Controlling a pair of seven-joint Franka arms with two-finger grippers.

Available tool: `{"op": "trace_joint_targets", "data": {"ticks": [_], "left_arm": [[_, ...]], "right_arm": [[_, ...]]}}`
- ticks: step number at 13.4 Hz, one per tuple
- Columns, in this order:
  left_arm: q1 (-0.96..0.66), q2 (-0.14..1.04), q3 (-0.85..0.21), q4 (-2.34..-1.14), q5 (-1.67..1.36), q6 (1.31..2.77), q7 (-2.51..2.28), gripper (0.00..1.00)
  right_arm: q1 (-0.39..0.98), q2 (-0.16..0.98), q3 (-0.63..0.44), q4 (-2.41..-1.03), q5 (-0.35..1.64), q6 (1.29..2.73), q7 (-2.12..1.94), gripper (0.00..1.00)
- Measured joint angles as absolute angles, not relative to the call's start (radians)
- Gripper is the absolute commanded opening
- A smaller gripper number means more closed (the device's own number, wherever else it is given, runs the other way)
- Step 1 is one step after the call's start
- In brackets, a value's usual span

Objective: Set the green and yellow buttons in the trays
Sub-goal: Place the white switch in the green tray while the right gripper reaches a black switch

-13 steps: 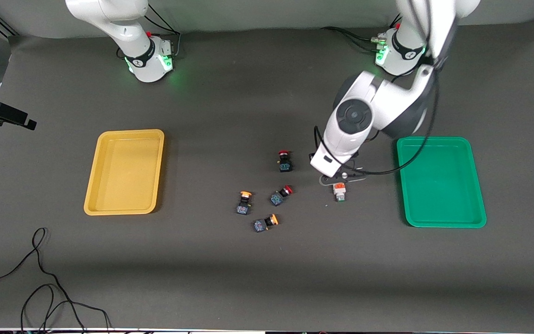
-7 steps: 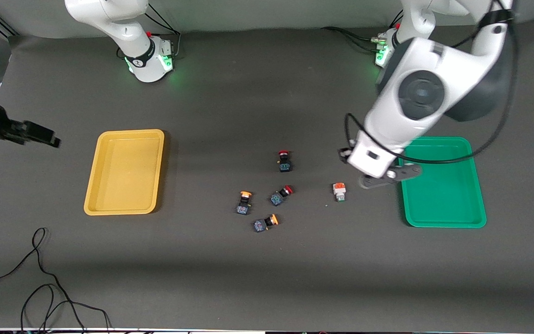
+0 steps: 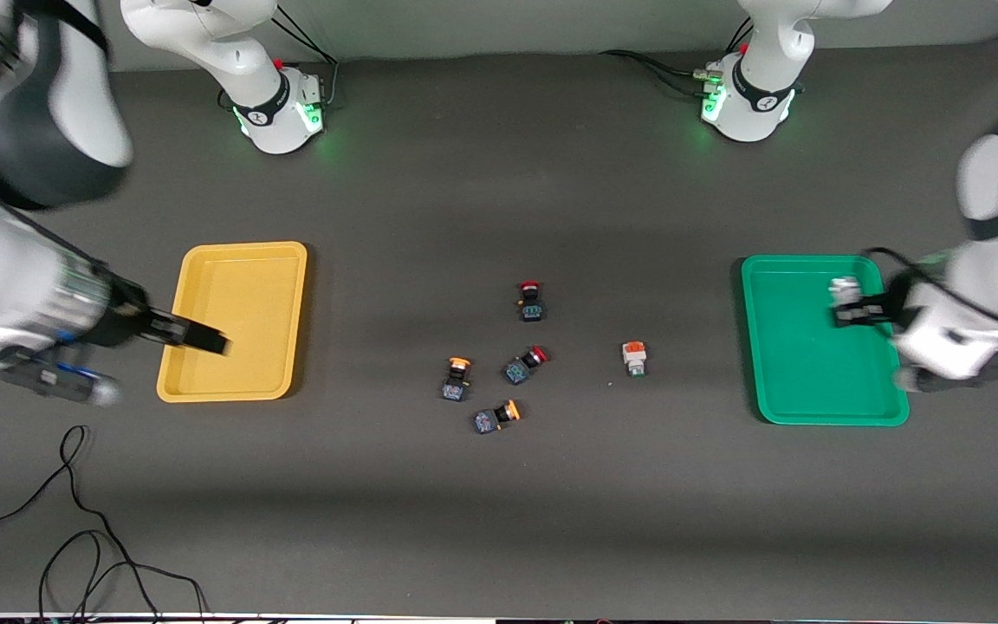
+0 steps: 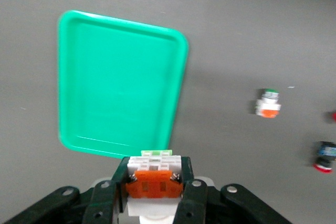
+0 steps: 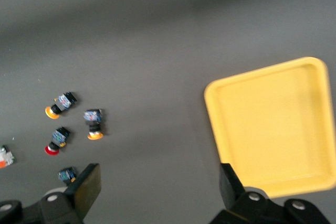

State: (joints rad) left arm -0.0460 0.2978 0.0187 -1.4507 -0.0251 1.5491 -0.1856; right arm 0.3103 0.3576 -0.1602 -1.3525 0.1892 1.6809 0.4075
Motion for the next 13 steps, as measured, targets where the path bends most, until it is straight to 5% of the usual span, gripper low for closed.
{"op": "trace_joint_targets", "data": {"ticks": [9,13], "left_arm": [[0.027,0.359,0.002,-1.966,-0.005,2.170,-0.004,0.28],[0.027,0.450,0.001,-2.063,-0.003,2.376,0.000,0.30]], "right_arm": [[0.511,0.683,-0.158,-1.340,0.194,2.005,0.471,1.00],[0.592,0.814,-0.155,-1.335,0.225,2.179,0.524,1.00]]}}
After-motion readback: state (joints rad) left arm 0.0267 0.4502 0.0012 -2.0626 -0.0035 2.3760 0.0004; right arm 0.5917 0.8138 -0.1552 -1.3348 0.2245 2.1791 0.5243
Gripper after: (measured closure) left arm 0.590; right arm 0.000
